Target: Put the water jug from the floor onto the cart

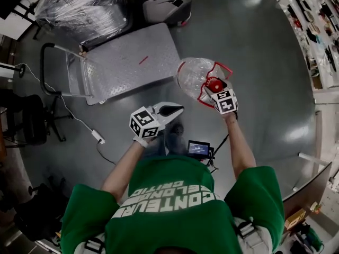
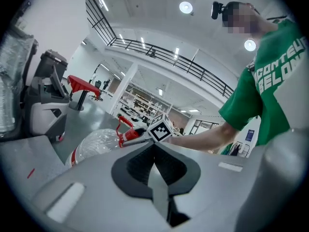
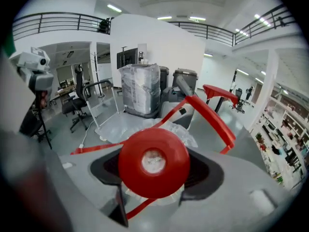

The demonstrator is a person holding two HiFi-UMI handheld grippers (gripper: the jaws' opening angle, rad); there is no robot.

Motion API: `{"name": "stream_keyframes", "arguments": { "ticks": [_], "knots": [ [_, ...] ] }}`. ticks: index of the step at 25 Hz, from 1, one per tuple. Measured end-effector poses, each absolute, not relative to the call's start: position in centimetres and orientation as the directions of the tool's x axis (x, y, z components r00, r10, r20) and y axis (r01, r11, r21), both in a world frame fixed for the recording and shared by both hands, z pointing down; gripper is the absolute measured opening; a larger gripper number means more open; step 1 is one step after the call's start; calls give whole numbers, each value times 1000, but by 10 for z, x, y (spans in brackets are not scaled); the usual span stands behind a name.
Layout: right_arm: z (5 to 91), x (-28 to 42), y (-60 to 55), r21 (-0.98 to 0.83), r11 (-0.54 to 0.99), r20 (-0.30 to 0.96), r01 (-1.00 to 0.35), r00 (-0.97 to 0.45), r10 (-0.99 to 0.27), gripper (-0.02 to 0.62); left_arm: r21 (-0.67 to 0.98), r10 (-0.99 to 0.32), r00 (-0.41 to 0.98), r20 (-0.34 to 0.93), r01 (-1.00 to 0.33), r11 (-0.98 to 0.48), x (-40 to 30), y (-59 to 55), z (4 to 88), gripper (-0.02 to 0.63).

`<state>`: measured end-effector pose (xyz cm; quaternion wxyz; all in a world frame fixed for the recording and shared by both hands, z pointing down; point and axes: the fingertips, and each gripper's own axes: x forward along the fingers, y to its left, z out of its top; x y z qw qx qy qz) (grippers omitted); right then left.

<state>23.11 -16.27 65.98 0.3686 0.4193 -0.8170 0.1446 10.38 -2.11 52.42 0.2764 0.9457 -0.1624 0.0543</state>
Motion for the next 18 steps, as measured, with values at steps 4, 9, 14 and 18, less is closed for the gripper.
{"name": "stream_keyframes", "arguments": {
  "ticks": [4, 9, 14, 18],
  "knots": [
    [611, 219, -194, 88, 597, 667, -797, -398, -630, 304, 488, -317, 936, 150, -349, -800, 92, -34, 501, 11],
    [571, 210, -219, 80, 583, 627, -808, -414, -660, 304, 471, -352, 929, 114, -362, -804, 77, -47, 478, 11],
    [542, 193, -239, 42, 561, 576, -827, -439, -690, 304, 460, -383, 920, 86, -377, -804, 51, -61, 465, 11],
    [511, 179, -259, 20, 543, 511, -839, -458, -727, 304, 444, -394, 917, 57, -377, -813, 38, -75, 449, 11]
  ]
}}
